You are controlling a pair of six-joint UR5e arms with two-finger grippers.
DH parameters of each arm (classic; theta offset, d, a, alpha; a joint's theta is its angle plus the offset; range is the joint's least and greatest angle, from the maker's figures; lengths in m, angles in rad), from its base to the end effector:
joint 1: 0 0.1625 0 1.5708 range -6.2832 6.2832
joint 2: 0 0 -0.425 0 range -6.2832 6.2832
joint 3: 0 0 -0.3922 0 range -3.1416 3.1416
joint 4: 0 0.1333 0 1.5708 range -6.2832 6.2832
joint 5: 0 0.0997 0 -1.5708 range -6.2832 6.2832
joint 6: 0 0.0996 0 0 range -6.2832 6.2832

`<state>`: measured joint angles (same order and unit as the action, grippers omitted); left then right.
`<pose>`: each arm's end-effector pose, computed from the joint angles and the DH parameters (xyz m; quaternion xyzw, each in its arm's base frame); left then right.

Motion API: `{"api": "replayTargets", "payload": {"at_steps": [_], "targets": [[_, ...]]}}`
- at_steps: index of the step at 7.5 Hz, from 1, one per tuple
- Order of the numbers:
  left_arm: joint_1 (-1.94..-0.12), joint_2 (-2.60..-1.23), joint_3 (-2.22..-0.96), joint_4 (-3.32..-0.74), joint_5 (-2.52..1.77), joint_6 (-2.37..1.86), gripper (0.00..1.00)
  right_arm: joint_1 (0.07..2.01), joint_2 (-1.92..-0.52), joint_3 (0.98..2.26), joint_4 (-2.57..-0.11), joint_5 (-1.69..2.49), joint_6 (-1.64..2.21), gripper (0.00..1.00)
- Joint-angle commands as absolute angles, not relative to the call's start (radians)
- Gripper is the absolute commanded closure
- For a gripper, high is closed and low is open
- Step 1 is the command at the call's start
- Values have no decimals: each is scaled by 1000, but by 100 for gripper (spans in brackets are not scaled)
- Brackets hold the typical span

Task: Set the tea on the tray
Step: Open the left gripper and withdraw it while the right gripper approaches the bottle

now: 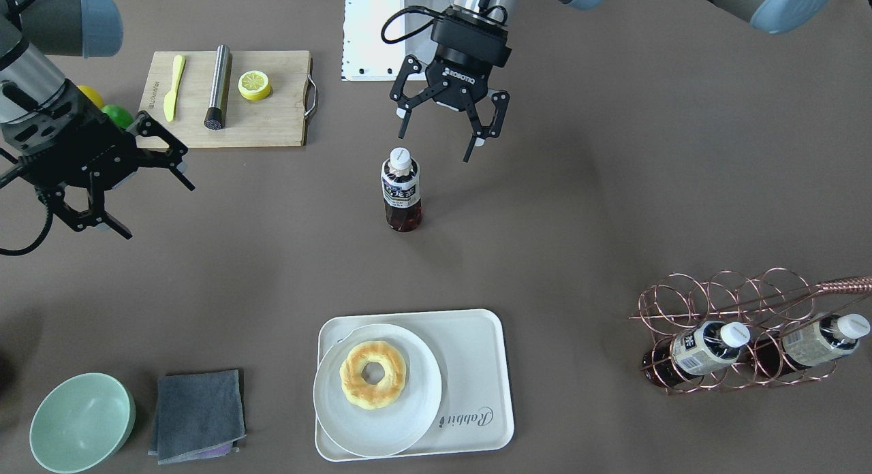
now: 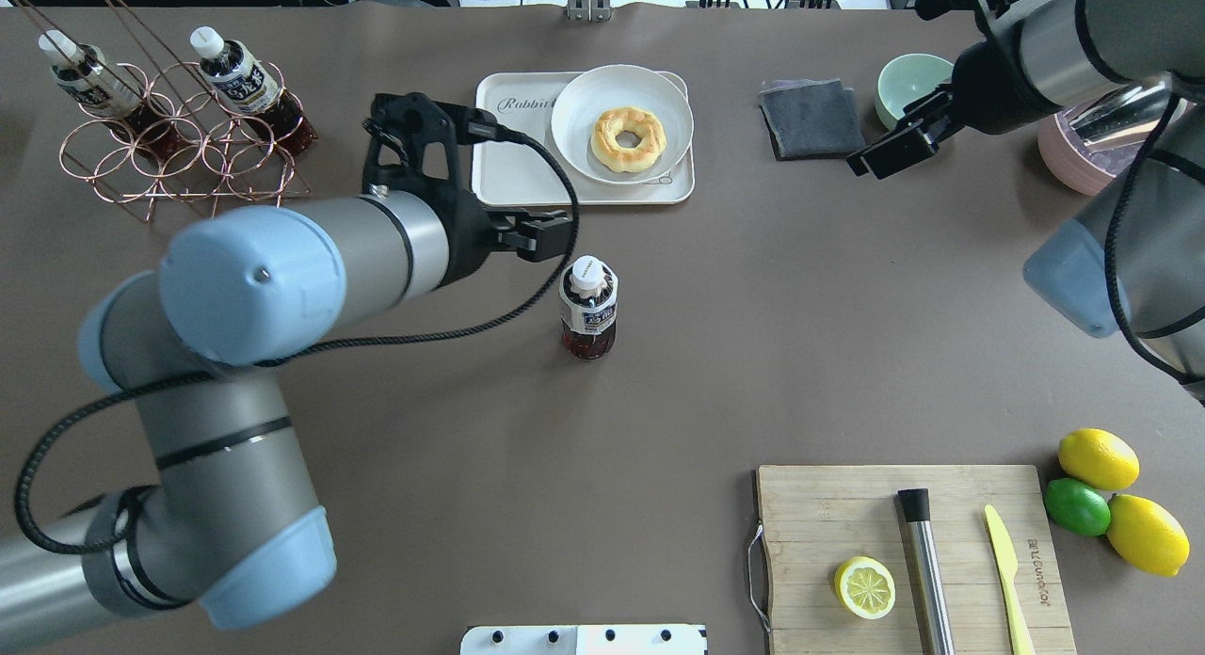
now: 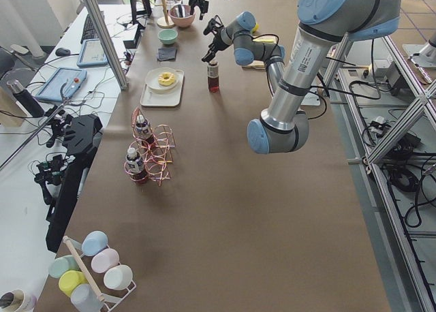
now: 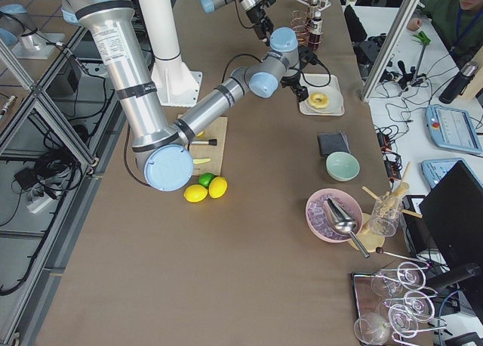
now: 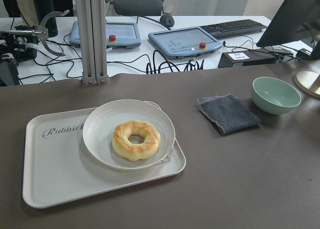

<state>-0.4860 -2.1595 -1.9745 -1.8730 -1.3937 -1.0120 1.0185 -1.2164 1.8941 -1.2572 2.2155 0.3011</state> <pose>0.4352 -0.4005 0.1184 0.3608 0.4854 -0.0244 0.7960 -0.2387 -0.5274 0.2753 0.2953 -0.4404 -0.2540 0.8089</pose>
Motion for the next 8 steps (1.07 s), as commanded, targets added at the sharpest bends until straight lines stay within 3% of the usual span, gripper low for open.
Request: {"api": "replayTargets", "payload": {"at_steps": [1, 6, 8], "targets": [[-737, -2004, -2005, -1873, -1798, -950, 1, 905, -1151, 1914, -1250, 2158, 314, 0], [-902, -1636, -1999, -1963, -1910, -580, 1, 614, -1096, 1985, -1138, 1774, 463, 0], [-928, -1591, -1976, -1967, -1908, -525, 1, 508, -1054, 1982, -1144, 1621, 479, 0]]}}
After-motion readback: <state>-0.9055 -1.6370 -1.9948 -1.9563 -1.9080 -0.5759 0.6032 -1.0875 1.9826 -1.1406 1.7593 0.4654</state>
